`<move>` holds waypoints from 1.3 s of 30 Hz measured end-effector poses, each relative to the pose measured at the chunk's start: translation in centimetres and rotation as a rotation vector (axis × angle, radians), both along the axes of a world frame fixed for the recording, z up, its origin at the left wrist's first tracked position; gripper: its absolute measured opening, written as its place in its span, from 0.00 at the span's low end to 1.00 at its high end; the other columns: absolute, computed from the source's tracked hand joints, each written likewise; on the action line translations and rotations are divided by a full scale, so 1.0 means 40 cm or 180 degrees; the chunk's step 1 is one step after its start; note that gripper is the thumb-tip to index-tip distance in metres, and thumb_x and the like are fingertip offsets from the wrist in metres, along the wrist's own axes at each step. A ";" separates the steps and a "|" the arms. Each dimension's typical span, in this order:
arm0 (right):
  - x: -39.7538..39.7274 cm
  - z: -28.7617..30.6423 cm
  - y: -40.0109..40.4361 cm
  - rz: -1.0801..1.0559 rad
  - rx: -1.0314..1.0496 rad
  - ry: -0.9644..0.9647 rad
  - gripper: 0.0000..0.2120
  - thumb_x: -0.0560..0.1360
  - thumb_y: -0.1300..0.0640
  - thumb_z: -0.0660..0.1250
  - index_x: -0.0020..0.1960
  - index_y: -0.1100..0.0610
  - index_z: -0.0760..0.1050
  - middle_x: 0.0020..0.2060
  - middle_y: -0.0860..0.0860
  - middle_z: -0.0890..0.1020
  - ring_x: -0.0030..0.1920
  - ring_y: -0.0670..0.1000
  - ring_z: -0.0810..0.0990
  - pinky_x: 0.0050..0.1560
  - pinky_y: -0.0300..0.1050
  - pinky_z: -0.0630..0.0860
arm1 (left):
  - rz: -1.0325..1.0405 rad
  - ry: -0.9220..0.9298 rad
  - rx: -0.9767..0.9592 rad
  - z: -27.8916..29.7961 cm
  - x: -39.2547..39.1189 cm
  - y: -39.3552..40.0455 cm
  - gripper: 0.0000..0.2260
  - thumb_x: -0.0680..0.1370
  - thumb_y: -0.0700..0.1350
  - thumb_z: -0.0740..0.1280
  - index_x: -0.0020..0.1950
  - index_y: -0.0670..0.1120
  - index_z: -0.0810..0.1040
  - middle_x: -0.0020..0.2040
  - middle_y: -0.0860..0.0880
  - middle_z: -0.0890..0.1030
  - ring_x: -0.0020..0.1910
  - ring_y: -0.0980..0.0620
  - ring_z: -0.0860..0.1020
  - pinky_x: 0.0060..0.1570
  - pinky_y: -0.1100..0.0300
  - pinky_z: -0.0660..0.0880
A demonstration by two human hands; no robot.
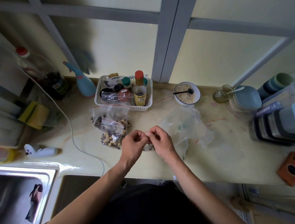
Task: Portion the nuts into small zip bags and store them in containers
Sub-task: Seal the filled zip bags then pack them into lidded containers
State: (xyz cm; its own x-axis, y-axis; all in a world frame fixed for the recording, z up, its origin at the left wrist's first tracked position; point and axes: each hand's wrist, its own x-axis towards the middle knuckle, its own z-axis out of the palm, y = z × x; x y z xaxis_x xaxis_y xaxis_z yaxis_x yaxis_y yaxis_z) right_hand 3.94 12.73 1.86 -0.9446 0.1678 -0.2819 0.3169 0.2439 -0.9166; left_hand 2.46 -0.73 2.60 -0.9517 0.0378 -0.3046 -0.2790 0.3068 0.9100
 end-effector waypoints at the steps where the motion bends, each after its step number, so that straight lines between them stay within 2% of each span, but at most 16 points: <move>1: 0.000 -0.002 0.000 0.0011 0.0012 -0.0002 0.04 0.80 0.60 0.67 0.45 0.55 0.77 0.38 0.49 0.84 0.36 0.45 0.83 0.46 0.53 0.81 | -0.0001 0.0011 -0.0022 -0.001 0.001 -0.001 0.09 0.76 0.43 0.70 0.37 0.43 0.77 0.30 0.54 0.76 0.29 0.58 0.70 0.30 0.67 0.68; 7: 0.002 -0.001 0.002 0.0030 0.0187 -0.0011 0.06 0.79 0.59 0.66 0.44 0.53 0.76 0.37 0.47 0.83 0.37 0.46 0.82 0.44 0.48 0.79 | -0.0100 -0.0008 -0.0028 -0.002 0.002 0.000 0.08 0.76 0.44 0.69 0.37 0.44 0.78 0.34 0.47 0.81 0.31 0.57 0.73 0.33 0.63 0.72; 12: -0.001 0.001 0.010 -0.0078 0.0287 -0.0006 0.05 0.80 0.59 0.65 0.45 0.55 0.75 0.39 0.47 0.83 0.39 0.44 0.82 0.42 0.41 0.77 | -0.0214 -0.0041 0.0095 0.014 0.002 0.008 0.08 0.78 0.41 0.68 0.39 0.44 0.79 0.31 0.55 0.78 0.30 0.59 0.73 0.32 0.68 0.69; 15: -0.005 0.001 0.018 -0.0173 0.0218 0.0000 0.05 0.81 0.59 0.64 0.45 0.55 0.75 0.41 0.46 0.84 0.42 0.46 0.84 0.45 0.44 0.79 | -0.0277 -0.0046 0.0108 0.023 -0.005 0.014 0.08 0.78 0.42 0.69 0.39 0.44 0.80 0.30 0.57 0.79 0.30 0.60 0.72 0.33 0.69 0.69; 20: -0.015 0.005 0.022 -0.0323 0.0169 -0.0127 0.05 0.80 0.60 0.63 0.45 0.57 0.75 0.37 0.47 0.83 0.37 0.43 0.82 0.41 0.42 0.77 | -0.0303 0.0006 0.0011 0.027 -0.001 0.015 0.08 0.78 0.41 0.68 0.39 0.45 0.79 0.29 0.58 0.77 0.28 0.62 0.73 0.32 0.72 0.68; 25: -0.012 0.000 0.032 -0.0503 0.0091 -0.0276 0.05 0.80 0.60 0.63 0.45 0.55 0.74 0.35 0.47 0.83 0.38 0.46 0.83 0.40 0.44 0.77 | -0.0363 -0.0028 -0.0146 0.016 -0.001 0.013 0.07 0.77 0.41 0.69 0.40 0.44 0.80 0.31 0.54 0.77 0.29 0.61 0.73 0.33 0.71 0.69; 28: -0.014 0.001 0.027 -0.0441 0.0080 -0.0277 0.06 0.80 0.59 0.63 0.44 0.53 0.74 0.35 0.46 0.83 0.39 0.49 0.83 0.40 0.48 0.79 | -0.0339 -0.0061 -0.0193 0.014 -0.002 0.010 0.06 0.77 0.41 0.68 0.40 0.44 0.79 0.31 0.54 0.77 0.29 0.61 0.72 0.32 0.70 0.68; 30: -0.019 0.006 0.025 -0.0343 0.0018 -0.0266 0.06 0.80 0.59 0.64 0.44 0.53 0.75 0.35 0.45 0.83 0.39 0.47 0.83 0.42 0.47 0.79 | -0.0347 -0.0075 -0.0245 0.019 -0.008 0.010 0.06 0.77 0.42 0.68 0.40 0.44 0.79 0.30 0.53 0.77 0.28 0.60 0.71 0.31 0.70 0.68; 32: -0.025 0.010 0.027 -0.0224 -0.0058 -0.0225 0.05 0.80 0.60 0.65 0.45 0.54 0.76 0.36 0.45 0.83 0.39 0.45 0.83 0.44 0.46 0.79 | -0.0389 -0.0062 -0.0310 0.026 -0.015 0.006 0.07 0.76 0.46 0.68 0.40 0.45 0.78 0.30 0.53 0.77 0.28 0.60 0.72 0.31 0.69 0.68; 35: -0.037 0.009 0.030 0.0033 -0.0081 -0.0106 0.05 0.80 0.58 0.66 0.45 0.53 0.77 0.39 0.48 0.84 0.40 0.47 0.83 0.49 0.52 0.80 | -0.0389 0.0044 -0.0402 0.031 -0.024 -0.001 0.11 0.73 0.55 0.68 0.40 0.48 0.78 0.34 0.52 0.81 0.32 0.57 0.76 0.32 0.66 0.72; 39: -0.045 0.008 0.031 0.0144 -0.0128 -0.0073 0.04 0.79 0.56 0.67 0.46 0.51 0.78 0.42 0.49 0.85 0.43 0.49 0.85 0.52 0.56 0.82 | -0.0388 0.0173 -0.0424 0.039 -0.038 -0.005 0.09 0.78 0.51 0.70 0.40 0.48 0.80 0.35 0.53 0.83 0.33 0.58 0.79 0.33 0.69 0.71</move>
State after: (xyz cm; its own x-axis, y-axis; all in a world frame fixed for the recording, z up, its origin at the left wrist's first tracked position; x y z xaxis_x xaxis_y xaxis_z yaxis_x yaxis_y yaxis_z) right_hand 2.12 13.96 2.18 -0.9442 0.1133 -0.3093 0.3274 0.2216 -0.9185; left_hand 0.94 -0.92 4.16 -0.9577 0.1168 -0.2629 -0.1840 0.4540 0.8718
